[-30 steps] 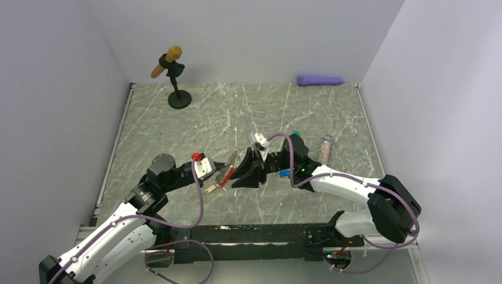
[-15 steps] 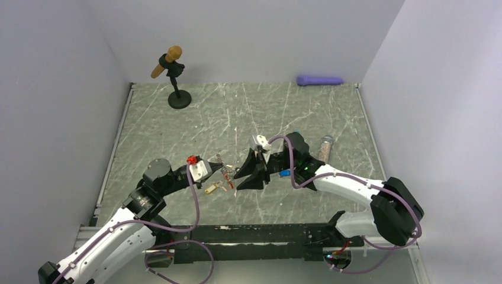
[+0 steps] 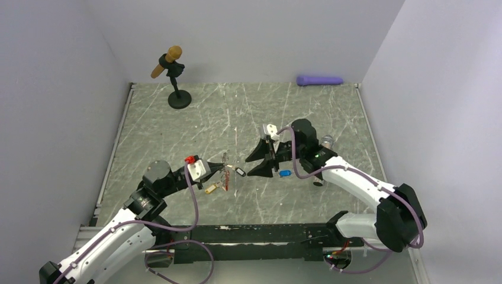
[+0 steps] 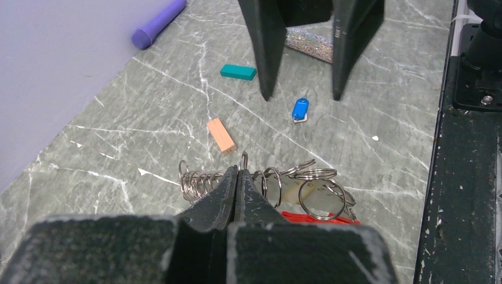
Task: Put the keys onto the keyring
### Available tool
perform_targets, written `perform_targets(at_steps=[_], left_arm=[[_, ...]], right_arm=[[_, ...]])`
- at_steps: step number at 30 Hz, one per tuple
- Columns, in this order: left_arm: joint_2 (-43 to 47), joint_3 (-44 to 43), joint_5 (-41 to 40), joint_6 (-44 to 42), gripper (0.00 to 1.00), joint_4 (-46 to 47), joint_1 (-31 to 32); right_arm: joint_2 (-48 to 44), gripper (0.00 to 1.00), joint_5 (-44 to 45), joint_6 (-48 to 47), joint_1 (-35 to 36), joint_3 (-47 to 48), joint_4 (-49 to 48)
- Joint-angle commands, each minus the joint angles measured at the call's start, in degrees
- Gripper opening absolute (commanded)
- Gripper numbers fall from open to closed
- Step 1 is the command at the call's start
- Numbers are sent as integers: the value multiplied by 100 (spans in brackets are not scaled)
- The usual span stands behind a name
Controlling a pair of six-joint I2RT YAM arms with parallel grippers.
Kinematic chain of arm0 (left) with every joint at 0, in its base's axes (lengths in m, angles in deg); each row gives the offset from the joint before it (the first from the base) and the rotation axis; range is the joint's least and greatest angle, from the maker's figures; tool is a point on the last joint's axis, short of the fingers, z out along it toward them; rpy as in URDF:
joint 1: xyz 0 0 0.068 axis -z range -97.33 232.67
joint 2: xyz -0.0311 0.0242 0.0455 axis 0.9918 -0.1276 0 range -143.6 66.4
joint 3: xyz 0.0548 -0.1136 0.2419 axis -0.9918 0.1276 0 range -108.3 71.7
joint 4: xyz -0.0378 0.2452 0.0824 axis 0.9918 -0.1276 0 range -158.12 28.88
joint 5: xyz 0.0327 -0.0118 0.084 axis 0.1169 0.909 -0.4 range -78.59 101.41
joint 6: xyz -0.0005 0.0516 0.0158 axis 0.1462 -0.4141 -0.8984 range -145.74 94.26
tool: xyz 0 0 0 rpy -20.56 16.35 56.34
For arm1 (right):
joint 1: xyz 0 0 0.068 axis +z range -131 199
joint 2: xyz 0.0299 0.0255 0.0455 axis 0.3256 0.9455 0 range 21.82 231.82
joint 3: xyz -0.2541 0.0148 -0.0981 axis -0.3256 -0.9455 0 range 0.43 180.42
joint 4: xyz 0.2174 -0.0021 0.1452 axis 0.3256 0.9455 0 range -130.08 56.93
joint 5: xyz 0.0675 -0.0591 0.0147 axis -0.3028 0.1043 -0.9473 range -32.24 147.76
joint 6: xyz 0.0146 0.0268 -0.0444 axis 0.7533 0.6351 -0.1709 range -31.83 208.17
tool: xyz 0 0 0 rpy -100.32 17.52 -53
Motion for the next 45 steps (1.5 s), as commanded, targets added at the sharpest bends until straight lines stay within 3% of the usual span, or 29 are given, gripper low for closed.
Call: perform_targets(at_steps=[1, 5, 8, 17, 27, 36, 45], left_arm=[[67, -13, 136, 374, 0, 545, 9], [34, -12, 157, 729, 0, 677, 7], [21, -16, 188, 1091, 0, 803, 0], [56, 172, 328, 2013, 0, 1231, -20], [-166, 273, 687, 1775, 0, 1407, -21], [-352, 272, 809, 1575, 0, 1517, -22], [-190, 299, 799, 1198, 0, 1288, -20]], right_arm=[[-230, 58, 673, -1937, -242, 759, 2242], [-326, 62, 1731, -3465, -332, 1125, 4142], [-334, 65, 2365, -3954, -481, 1308, 4999], [-978, 67, 2561, -4511, -1267, 1138, 5942], [-2482, 68, 1503, -5892, -1465, -371, 5574], [-1915, 66, 1084, -5910, -1820, -842, 4726], [-1481, 64, 1062, -6871, -2784, -1047, 4564]])
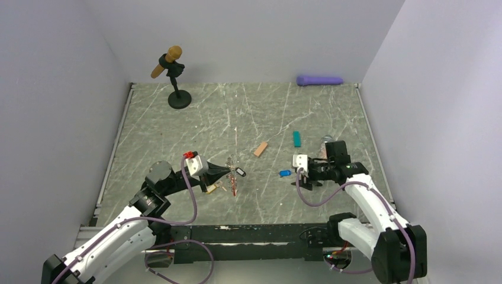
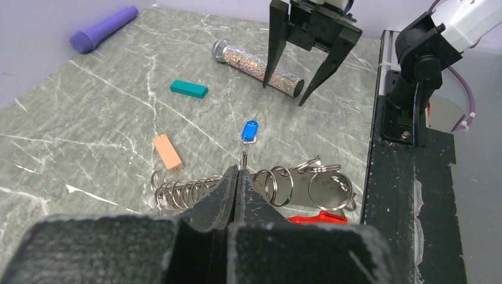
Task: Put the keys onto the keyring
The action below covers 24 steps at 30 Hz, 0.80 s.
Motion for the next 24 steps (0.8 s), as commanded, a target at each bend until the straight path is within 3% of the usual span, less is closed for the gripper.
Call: perform_targets(at_steps=[1, 24], left_arm=[[147, -16, 160, -278, 0, 235, -15], [384, 221, 169, -493, 0, 375, -13]], right_arm=[[195, 63, -246, -862, -319, -113, -363], [1425, 53, -277, -750, 17, -127, -1334]])
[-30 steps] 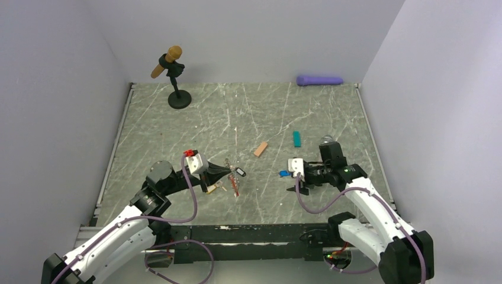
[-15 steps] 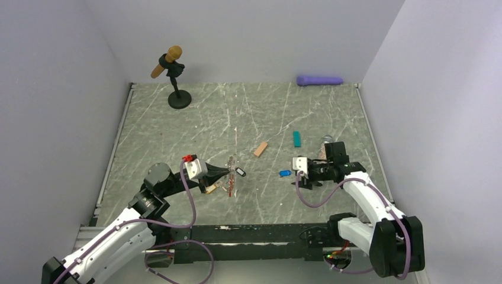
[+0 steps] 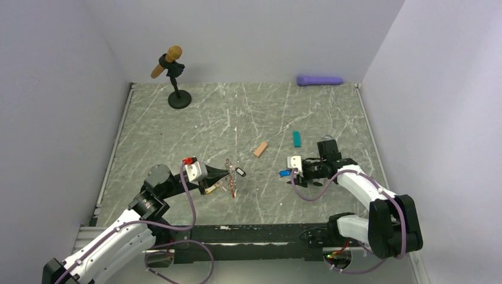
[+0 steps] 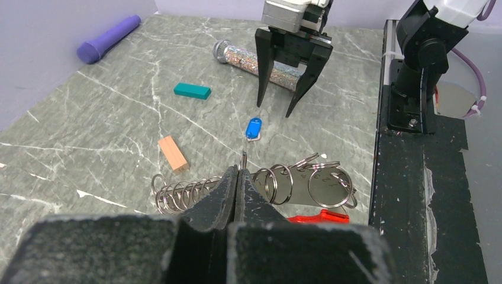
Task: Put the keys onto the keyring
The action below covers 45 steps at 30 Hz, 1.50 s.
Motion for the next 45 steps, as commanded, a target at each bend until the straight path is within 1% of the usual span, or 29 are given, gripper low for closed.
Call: perform_targets(at_steps=[1, 6, 11, 18, 25, 34, 45], left_arm=[[105, 17, 78, -113, 0, 363, -14], [59, 21, 74, -188, 0, 360, -22], [66, -24, 65, -277, 0, 251, -17], [-29, -82, 65, -369, 0, 147, -17], [-31, -50, 32, -383, 0, 160, -17], [-115, -67, 54, -410, 0, 146, -18], [-75, -75, 30, -415, 0, 96, -21]], right_arm=[[240, 52, -89, -59, 94, 74, -519], [615, 49, 5, 378, 170, 156, -908], [914, 47, 2, 573, 169, 320, -945], [1179, 46, 134, 1211, 240, 481, -1284], [1433, 45, 259, 1361, 393, 527, -1353], [1548, 39, 344, 1627, 452, 575, -1572], [1665, 37, 588, 1656, 580, 642, -1591]])
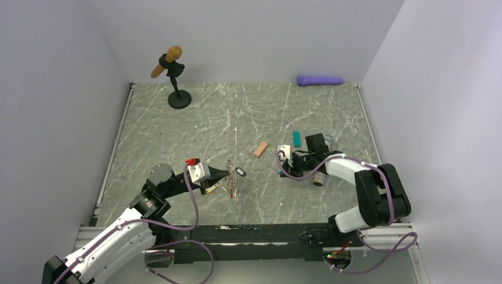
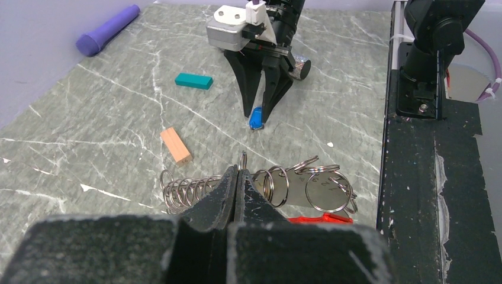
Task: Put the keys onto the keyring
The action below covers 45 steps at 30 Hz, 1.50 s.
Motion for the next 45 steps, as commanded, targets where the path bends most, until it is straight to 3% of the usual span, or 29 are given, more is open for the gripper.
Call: perform_targets(at_steps=[1, 45], left_arm=[[40, -115, 26, -113, 0, 186, -23], [51, -96, -10, -140, 0, 153, -18]], right_arm=[[104, 37, 57, 73, 73, 257, -158], [327, 23, 275, -83, 349, 440, 142]])
